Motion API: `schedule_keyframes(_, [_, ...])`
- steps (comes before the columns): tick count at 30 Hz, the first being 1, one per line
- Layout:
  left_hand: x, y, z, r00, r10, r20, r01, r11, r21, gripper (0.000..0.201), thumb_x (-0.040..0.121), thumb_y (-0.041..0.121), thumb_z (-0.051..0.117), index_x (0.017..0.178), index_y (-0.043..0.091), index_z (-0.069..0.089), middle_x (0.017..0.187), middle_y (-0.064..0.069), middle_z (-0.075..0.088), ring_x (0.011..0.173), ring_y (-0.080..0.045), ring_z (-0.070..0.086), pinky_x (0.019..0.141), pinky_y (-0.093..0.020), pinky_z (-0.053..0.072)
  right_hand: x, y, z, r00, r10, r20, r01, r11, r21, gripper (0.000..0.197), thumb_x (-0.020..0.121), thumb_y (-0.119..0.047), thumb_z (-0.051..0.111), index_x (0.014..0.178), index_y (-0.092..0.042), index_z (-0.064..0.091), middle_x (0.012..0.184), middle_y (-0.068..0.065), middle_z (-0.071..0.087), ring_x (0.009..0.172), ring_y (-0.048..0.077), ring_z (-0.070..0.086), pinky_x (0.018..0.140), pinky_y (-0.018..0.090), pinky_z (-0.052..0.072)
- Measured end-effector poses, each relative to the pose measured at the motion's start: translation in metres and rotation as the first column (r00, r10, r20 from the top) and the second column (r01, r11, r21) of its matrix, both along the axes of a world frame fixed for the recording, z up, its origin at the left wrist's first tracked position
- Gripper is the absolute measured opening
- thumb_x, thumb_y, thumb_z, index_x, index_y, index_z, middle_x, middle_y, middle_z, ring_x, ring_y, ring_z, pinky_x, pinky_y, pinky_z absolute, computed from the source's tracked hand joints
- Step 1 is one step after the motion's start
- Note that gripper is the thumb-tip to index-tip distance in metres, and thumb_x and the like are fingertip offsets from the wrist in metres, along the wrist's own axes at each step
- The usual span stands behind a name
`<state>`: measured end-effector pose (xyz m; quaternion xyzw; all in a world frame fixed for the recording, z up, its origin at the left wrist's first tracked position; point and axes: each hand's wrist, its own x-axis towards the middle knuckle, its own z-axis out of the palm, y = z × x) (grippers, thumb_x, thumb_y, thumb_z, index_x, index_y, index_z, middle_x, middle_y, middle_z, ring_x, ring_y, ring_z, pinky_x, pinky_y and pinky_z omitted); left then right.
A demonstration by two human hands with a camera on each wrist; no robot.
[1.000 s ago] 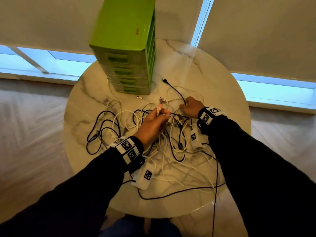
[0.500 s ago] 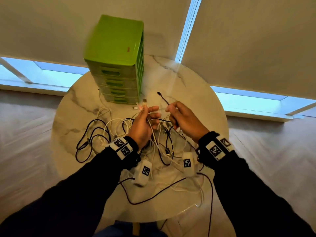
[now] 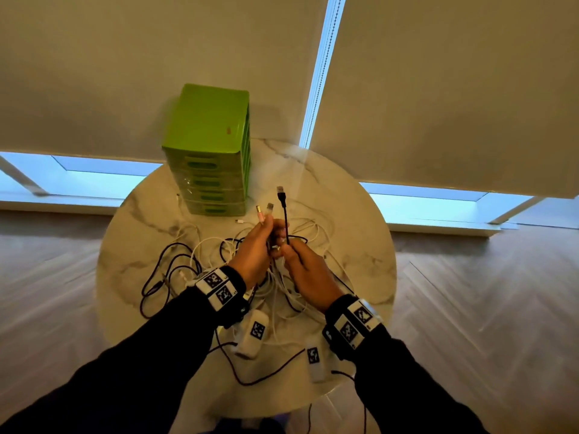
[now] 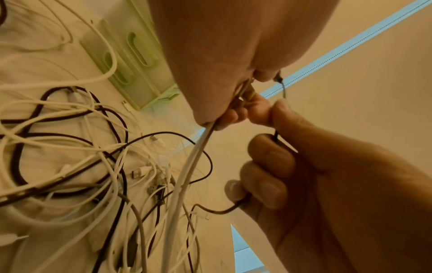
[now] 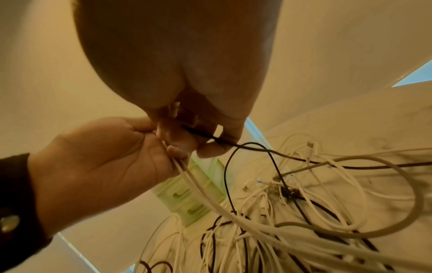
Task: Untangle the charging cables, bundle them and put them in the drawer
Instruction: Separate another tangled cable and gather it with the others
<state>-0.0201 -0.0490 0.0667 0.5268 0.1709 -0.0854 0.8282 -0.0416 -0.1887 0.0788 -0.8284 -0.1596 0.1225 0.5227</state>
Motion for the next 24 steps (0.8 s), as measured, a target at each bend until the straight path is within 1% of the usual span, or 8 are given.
schedule_keyframes(4, [-0.007, 0.006, 0.012, 1.0, 0.001, 0.005, 0.0, 0.991, -0.136, 0.05, 0.107, 0.045, 0.031, 0.105, 0.009, 0.065, 0.089, -0.009, 0.07, 0.08, -0.019, 0.063, 0.075, -0.033, 0.049, -0.014, 0.0, 0.009, 0.999, -0.025, 0.042, 0.026, 0.999, -0.029, 0.018, 0.108, -0.026, 0.044, 0.104, -0.03, 0.061, 0.067, -0.032, 0.057, 0.061, -0.007, 0.054, 0.058, 0.009, 0.034])
schedule_keyframes(6, [-0.013, 0.005, 0.019, 0.999, -0.024, 0.035, 0.031, 0.98, -0.195, 0.052, 0.105, 0.046, 0.032, 0.106, 0.007, 0.065, 0.091, -0.011, 0.073, 0.082, -0.021, 0.066, 0.079, -0.034, 0.053, -0.022, 0.002, 0.007, 0.998, 0.013, 0.063, -0.008, 0.997, -0.076, 0.018, 0.107, -0.025, 0.045, 0.097, -0.032, 0.057, 0.072, -0.024, 0.06, 0.067, -0.004, 0.055, 0.06, 0.012, 0.037])
schedule_keyframes(9, [-0.022, 0.001, 0.025, 0.996, -0.056, 0.073, 0.073, 0.965, -0.254, 0.054, 0.092, 0.051, 0.038, 0.103, 0.005, 0.064, 0.093, -0.015, 0.074, 0.085, -0.023, 0.068, 0.085, -0.036, 0.053, -0.029, 0.005, 0.0, 0.997, 0.024, 0.079, -0.016, 0.994, -0.105, 0.021, 0.107, -0.026, 0.044, 0.112, -0.017, 0.062, 0.095, -0.003, 0.067, 0.083, 0.008, 0.06, 0.073, 0.027, 0.044])
schedule_keyframes(12, [-0.03, -0.001, 0.025, 0.997, -0.042, 0.061, 0.059, 0.948, -0.313, 0.048, 0.091, 0.052, 0.039, 0.09, 0.008, 0.059, 0.088, -0.016, 0.073, 0.086, -0.027, 0.068, 0.089, -0.04, 0.05, -0.032, 0.005, -0.001, 0.998, 0.001, 0.07, 0.006, 0.995, -0.097, 0.022, 0.107, -0.026, 0.045, 0.102, -0.012, 0.061, 0.09, 0.001, 0.065, 0.078, 0.01, 0.056, 0.07, 0.028, 0.042])
schedule_keyframes(16, [-0.035, 0.001, 0.028, 0.997, -0.041, 0.07, 0.061, 0.947, -0.316, 0.043, 0.096, 0.05, 0.038, 0.074, 0.014, 0.039, 0.06, -0.002, 0.046, 0.072, -0.023, 0.059, 0.082, -0.038, 0.046, -0.036, 0.006, 0.002, 0.999, 0.034, 0.01, -0.033, 0.994, -0.105, 0.027, 0.107, -0.03, 0.045, 0.093, -0.015, 0.063, 0.081, -0.007, 0.064, 0.073, 0.001, 0.056, 0.07, 0.021, 0.042])
schedule_keyframes(19, [-0.033, 0.008, 0.038, 0.994, 0.008, 0.112, 0.026, 0.955, -0.296, 0.045, 0.105, 0.044, 0.032, 0.07, 0.017, 0.034, 0.056, 0.003, 0.029, 0.052, -0.015, 0.043, 0.067, -0.032, 0.052, -0.038, -0.001, -0.006, 0.998, 0.038, 0.05, -0.029, 0.985, -0.173, 0.041, 0.107, -0.042, 0.041, 0.075, -0.02, 0.056, 0.067, 0.0, 0.06, 0.062, 0.007, 0.054, 0.068, 0.026, 0.042])
schedule_keyframes(21, [-0.03, 0.02, 0.047, 0.991, 0.019, 0.132, 0.02, 0.957, -0.289, 0.046, 0.106, 0.046, 0.031, 0.069, 0.02, 0.033, 0.057, 0.005, 0.025, 0.047, -0.011, 0.029, 0.051, -0.026, 0.04, -0.033, -0.01, -0.013, 0.994, 0.058, 0.095, -0.033, 0.968, -0.249, 0.044, 0.106, -0.045, 0.036, 0.074, -0.021, 0.052, 0.065, 0.004, 0.059, 0.061, 0.012, 0.054, 0.077, 0.035, 0.043])
schedule_keyframes(24, [-0.022, 0.042, 0.062, 0.984, 0.039, 0.172, 0.001, 0.974, -0.225, 0.046, 0.107, 0.049, 0.03, 0.068, 0.023, 0.031, 0.057, 0.008, 0.023, 0.05, -0.01, 0.015, 0.051, -0.027, 0.015, -0.018, -0.025, -0.025, 0.987, 0.163, 0.006, -0.141, 0.868, -0.476, 0.047, 0.107, -0.05, 0.022, 0.078, -0.026, 0.049, 0.073, -0.002, 0.06, 0.071, 0.007, 0.054, 0.097, 0.042, 0.03])
